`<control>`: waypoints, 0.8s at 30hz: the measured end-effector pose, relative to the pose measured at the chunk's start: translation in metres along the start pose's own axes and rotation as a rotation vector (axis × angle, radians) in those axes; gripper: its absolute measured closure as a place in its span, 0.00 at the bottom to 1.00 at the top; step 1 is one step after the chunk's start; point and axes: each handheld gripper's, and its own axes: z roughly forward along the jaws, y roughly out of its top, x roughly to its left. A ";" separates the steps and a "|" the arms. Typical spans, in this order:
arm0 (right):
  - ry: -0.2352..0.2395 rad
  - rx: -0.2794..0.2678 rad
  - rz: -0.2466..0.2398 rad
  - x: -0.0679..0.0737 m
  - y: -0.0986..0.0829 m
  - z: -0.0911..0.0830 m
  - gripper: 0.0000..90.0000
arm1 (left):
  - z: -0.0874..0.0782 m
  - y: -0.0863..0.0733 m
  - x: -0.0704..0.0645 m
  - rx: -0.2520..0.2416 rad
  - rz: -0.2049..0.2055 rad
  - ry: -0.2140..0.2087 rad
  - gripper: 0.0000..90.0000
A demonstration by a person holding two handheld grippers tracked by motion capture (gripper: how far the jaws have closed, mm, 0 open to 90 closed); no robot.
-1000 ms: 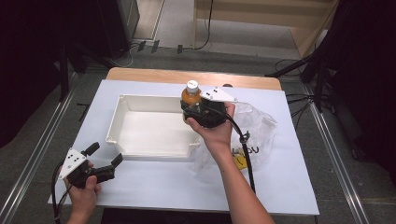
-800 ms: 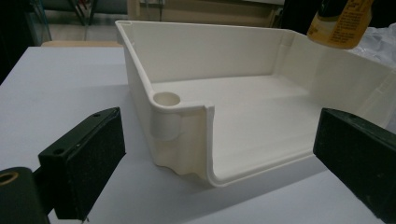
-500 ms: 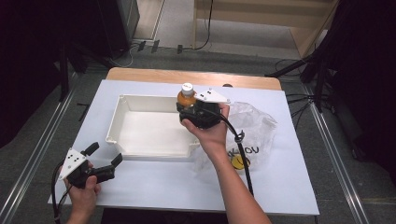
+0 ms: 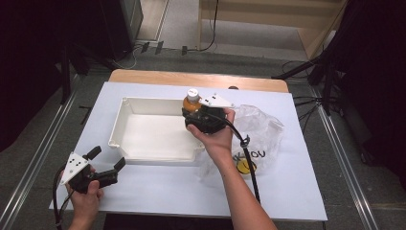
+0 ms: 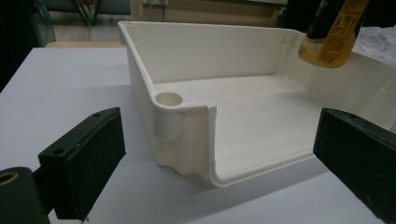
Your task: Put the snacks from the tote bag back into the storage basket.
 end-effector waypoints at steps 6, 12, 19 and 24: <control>-0.011 0.018 0.003 -0.003 -0.011 0.005 0.36 | 0.000 0.000 0.000 0.000 -0.001 0.002 0.03; -0.018 0.047 -0.007 -0.005 -0.021 0.012 0.36 | 0.000 0.000 0.000 -0.001 -0.002 0.004 0.03; -0.032 0.085 -0.012 -0.005 -0.031 0.022 0.36 | -0.001 0.000 0.000 0.000 -0.008 0.006 0.03; -0.037 0.103 -0.016 -0.005 -0.036 0.025 0.35 | 0.000 0.000 0.000 -0.002 -0.006 0.007 0.03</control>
